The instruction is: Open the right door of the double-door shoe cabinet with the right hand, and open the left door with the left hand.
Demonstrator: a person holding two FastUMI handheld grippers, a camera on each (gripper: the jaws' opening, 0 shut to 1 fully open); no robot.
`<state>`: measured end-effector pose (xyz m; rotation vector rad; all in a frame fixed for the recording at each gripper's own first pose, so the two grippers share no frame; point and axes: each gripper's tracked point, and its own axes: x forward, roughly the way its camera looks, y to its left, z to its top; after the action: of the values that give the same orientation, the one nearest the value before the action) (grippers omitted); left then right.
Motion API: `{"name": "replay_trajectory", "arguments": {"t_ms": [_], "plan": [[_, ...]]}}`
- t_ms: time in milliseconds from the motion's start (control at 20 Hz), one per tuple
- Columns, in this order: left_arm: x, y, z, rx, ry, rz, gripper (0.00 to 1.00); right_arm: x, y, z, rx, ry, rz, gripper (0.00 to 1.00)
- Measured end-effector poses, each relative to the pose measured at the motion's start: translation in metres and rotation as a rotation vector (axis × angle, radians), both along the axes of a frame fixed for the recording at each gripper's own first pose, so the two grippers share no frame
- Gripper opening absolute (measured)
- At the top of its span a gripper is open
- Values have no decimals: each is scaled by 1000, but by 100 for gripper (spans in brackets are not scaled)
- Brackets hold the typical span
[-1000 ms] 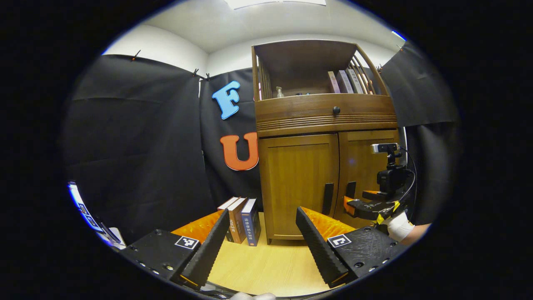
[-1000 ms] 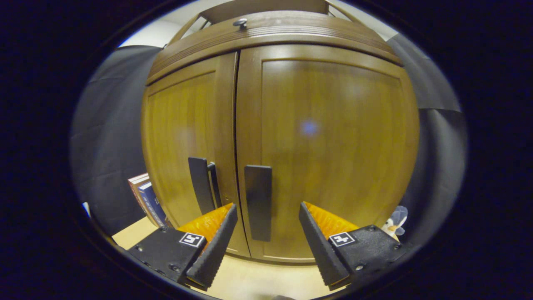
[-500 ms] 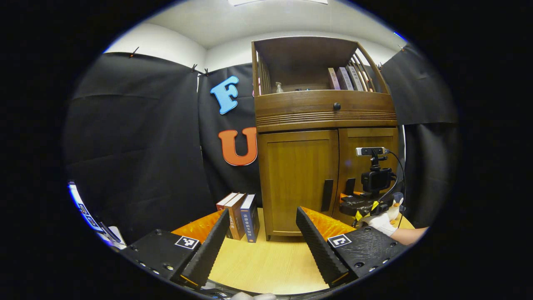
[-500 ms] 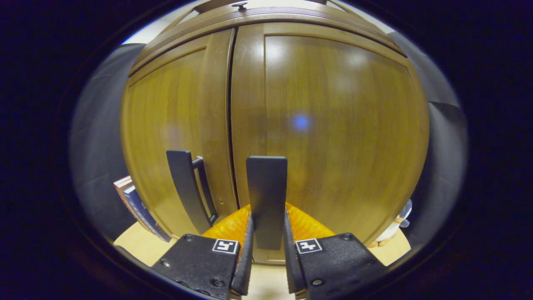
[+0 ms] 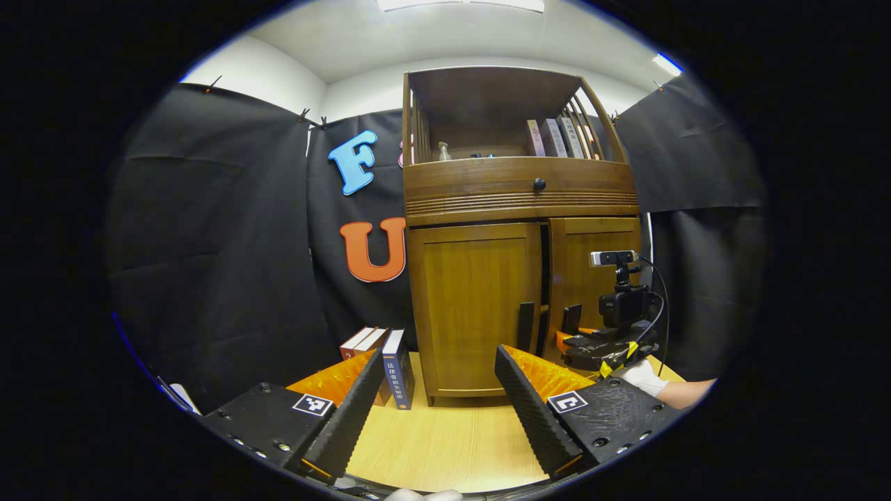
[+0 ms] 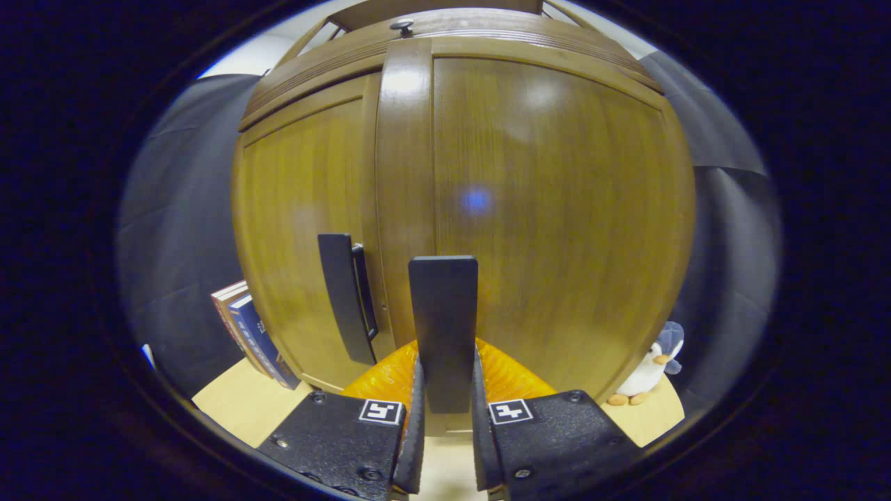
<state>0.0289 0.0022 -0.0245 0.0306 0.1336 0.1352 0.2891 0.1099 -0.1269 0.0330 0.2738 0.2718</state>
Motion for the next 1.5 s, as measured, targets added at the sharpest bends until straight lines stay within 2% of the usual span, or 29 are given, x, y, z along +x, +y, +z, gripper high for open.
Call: {"name": "replay_trajectory", "arguments": {"t_ms": [200,300,350,600,950,1000,1050,1100,1200,1250,1300,1400,1500], "plan": [[-5,-2,-1,-7,-6,-47,96,-32,-16,1,15,17,-17,32],[-9,-2,-2,-8,-8,-67,100,-48,-27,0,16,16,-34,32],[-10,-2,-4,-6,-7,-77,96,-54,-31,1,18,14,-45,32],[-23,-4,-6,-3,-3,-130,96,-89,-59,2,45,6,-107,30],[-30,-20,-11,-10,-1,-208,96,-117,-96,0,50,0,-195,26],[-30,-24,-12,-14,-2,-220,100,-122,-103,-1,49,2,-205,27],[-28,-28,-13,-15,-4,-232,96,-125,-110,-1,48,4,-213,24],[-27,-33,-13,-15,-7,-242,100,-129,-118,-1,48,6,-221,23],[-24,-42,-14,-16,-6,-251,100,-138,-134,-1,50,12,-233,21],[-22,-49,-16,-20,-5,-254,96,-139,-142,-1,52,13,-236,19],[-20,-55,-16,-23,-5,-257,100,-143,-154,-2,55,15,-237,18],[-16,-70,-15,-22,-3,-258,96,-149,-178,-2,71,13,-246,14],[-11,-89,-13,-25,0,-259,96,-152,-206,-4,75,9,-258,10]]}}
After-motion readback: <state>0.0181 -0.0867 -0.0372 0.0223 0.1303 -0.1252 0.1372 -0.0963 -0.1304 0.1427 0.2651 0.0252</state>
